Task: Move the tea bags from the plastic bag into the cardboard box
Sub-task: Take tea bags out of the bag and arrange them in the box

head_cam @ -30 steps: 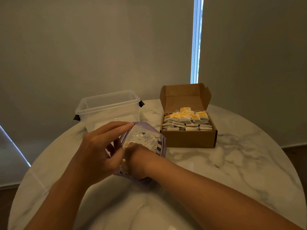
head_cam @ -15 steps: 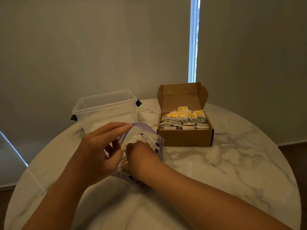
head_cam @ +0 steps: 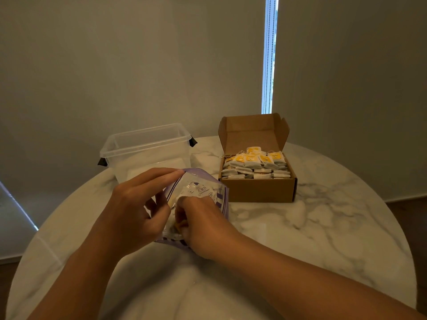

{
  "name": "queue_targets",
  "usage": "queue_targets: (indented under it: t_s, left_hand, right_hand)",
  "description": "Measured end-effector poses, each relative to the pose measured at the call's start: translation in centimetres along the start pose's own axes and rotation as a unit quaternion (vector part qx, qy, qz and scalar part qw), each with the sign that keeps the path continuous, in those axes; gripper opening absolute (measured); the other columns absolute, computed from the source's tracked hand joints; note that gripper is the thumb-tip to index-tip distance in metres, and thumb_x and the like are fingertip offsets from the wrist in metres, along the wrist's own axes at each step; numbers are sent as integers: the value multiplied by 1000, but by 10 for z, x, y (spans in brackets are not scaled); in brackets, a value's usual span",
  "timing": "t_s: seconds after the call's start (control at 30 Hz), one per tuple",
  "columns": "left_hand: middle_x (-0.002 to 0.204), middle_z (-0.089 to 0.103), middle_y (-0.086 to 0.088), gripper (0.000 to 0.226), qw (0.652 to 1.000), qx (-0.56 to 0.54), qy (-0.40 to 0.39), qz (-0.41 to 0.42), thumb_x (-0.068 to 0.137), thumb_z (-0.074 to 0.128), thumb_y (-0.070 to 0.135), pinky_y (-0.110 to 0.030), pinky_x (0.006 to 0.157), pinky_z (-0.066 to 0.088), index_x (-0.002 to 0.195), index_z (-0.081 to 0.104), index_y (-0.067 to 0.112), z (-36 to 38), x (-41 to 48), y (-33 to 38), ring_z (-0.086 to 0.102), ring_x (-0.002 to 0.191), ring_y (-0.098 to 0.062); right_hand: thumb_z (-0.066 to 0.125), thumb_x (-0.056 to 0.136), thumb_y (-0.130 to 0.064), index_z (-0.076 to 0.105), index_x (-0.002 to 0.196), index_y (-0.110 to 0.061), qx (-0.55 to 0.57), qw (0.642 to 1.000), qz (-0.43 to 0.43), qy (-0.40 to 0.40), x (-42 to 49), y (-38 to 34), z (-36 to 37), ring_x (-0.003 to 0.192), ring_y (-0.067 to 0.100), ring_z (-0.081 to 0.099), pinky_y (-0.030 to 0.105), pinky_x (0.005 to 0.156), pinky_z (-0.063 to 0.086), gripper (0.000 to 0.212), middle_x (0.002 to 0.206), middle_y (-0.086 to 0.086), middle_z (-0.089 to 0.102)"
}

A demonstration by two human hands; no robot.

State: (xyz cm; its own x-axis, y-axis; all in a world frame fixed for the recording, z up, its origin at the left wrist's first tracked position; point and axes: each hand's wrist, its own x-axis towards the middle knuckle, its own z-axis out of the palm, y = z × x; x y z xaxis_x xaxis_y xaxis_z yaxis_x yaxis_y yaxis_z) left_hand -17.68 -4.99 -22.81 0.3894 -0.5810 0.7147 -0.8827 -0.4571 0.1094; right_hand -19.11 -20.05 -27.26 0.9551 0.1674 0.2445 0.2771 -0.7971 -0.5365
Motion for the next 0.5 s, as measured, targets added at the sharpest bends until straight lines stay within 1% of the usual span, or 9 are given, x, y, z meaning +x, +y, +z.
queue_targets:
  t_s: [0.07,0.1,0.13,0.2,0.23,0.3,0.37,0.43,0.5]
  left_hand:
    - [121,60,4,45,1000,0,3,-2,81,56,14,-1,65,46,126,60,9,0,0,1,55,93,5]
    - [121,61,3,46,1000,2,3,-2,79,59,9,-1,65,46,125,60,9,1,1,1,55,92,3]
    - [121,60,4,48,1000,3,1,-2,78,60,7,-1,64,46,126,60,9,1,1,1,56,91,2]
    - [122,59,8,45,1000,0,-3,-1,82,55,14,-3,62,46,127,60,11,-1,2,2,56,92,6]
    - [122,58,10,46,1000,-4,-5,-2,83,52,20,-3,60,47,127,60,12,-1,2,2,55,94,9]
    - [124,59,10,47,1000,-9,-10,-2,84,50,27,-4,58,47,127,61,10,-2,1,3,54,97,11]
    - [124,58,9,47,1000,-9,-15,1,85,52,28,-3,57,46,127,60,9,-1,1,3,54,98,9]
    - [123,59,5,47,1000,0,-16,4,84,52,28,0,58,44,126,60,7,1,1,3,52,97,2]
    - [122,61,2,48,1000,6,-16,1,84,52,28,1,58,44,125,61,7,1,1,2,51,98,-3]
  right_hand:
    - [67,85,-4,60,100,-18,21,999,-26,5,-12,0,-6,91,25,60,40,78,57,21,103,8,61]
    - [66,87,-6,61,101,-19,34,999,-38,5,-19,0,-11,93,22,60,36,79,57,19,104,6,62]
    - [65,89,-9,62,101,-20,47,998,-50,6,-26,1,-16,92,18,59,28,77,55,17,103,3,63]
    - [66,89,-11,66,98,-22,75,995,-70,16,-39,3,-31,83,7,57,12,67,46,14,95,-4,65]
    - [67,89,-13,67,95,-24,92,993,-72,21,-45,5,-39,78,5,57,10,62,44,13,91,-8,66]
    - [67,88,-15,69,91,-30,154,986,-53,23,-52,11,-53,78,5,61,14,63,48,15,88,-12,67]
    - [66,90,-11,72,92,-30,242,970,-20,16,-54,22,-68,85,8,65,22,69,55,20,94,-10,70]
    - [63,91,-5,74,96,-28,309,951,3,26,-52,35,-83,87,11,66,23,68,55,25,102,-7,70]
    - [59,92,-1,73,101,-23,352,934,17,58,-46,47,-98,88,17,68,23,66,54,27,107,-2,69]
